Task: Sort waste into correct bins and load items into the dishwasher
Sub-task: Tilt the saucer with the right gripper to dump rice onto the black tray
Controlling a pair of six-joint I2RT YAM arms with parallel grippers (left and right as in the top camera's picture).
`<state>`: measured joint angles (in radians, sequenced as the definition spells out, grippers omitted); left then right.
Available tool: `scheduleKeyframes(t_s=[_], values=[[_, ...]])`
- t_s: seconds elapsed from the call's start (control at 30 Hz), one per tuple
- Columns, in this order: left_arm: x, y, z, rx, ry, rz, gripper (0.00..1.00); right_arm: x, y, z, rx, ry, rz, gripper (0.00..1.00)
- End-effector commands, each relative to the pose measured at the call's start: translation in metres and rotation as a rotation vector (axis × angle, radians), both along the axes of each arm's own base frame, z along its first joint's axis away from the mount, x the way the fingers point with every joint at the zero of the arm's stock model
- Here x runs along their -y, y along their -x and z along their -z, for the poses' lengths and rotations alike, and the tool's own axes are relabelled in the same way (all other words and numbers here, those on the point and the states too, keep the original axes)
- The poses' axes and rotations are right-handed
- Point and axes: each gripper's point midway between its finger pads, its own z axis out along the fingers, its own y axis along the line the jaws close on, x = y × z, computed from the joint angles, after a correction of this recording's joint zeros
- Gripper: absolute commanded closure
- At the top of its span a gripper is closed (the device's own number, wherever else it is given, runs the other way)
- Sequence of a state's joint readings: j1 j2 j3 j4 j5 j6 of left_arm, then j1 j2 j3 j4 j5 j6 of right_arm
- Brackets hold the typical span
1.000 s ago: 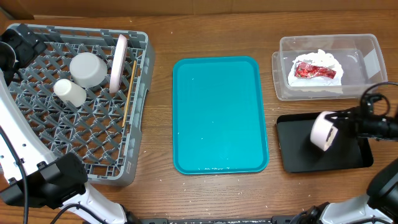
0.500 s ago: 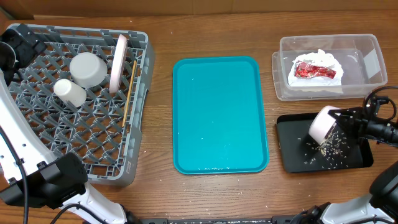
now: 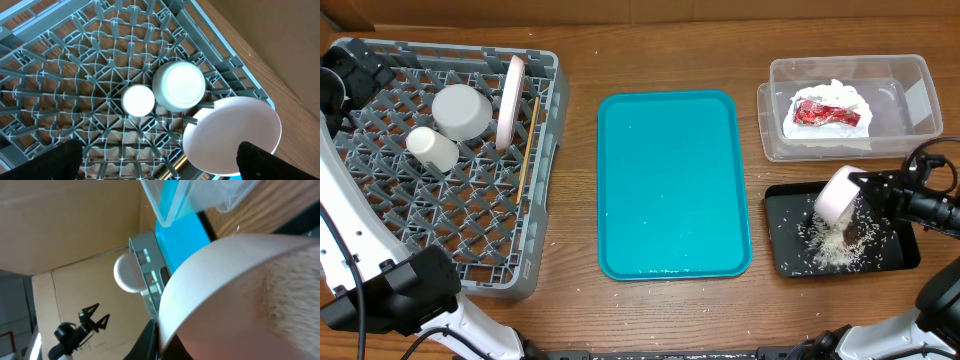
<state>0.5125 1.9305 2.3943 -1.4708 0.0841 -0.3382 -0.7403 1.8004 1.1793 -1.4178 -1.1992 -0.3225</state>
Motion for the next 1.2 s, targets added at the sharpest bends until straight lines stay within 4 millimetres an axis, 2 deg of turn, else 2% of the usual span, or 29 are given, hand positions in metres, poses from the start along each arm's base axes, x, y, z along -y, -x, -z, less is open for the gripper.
scheduleKeyframes(t_s=[0.0,0.17,0.33,0.5,0.63,0.8,0.97,1.17], values=[[-0.002,0.0,-0.001,0.001,-0.007,-0.01,0.0,0.0,0.0,-0.006,-0.026,-0.062,0.029,0.96],[-0.002,0.0,-0.001,0.001,-0.007,-0.01,0.0,0.008,-0.005,-0.002,-0.009,-0.035,0.047,0.96],[-0.002,0.0,-0.001,0.001,-0.007,-0.01,0.0,0.003,-0.002,-0.005,-0.021,-0.057,0.038,0.96],[-0.002,0.0,-0.001,0.001,-0.007,-0.01,0.0,0.011,-0.009,0.0,-0.041,-0.062,0.074,0.96],[-0.002,0.0,-0.001,0.001,-0.007,-0.01,0.0,-0.003,0.0,-0.001,-0.058,-0.119,0.055,0.96],[-0.002,0.0,-0.001,0.001,-0.007,-0.01,0.0,-0.001,-0.001,0.017,-0.086,-0.205,0.129,0.96],[-0.002,0.0,-0.001,0.001,-0.007,-0.01,0.0,-0.011,0.007,0.015,-0.085,-0.257,0.128,0.96],[-0.002,0.0,-0.001,0.002,-0.007,-0.01,0.0,-0.007,0.0,0.0,-0.002,-0.308,0.16,0.96]])
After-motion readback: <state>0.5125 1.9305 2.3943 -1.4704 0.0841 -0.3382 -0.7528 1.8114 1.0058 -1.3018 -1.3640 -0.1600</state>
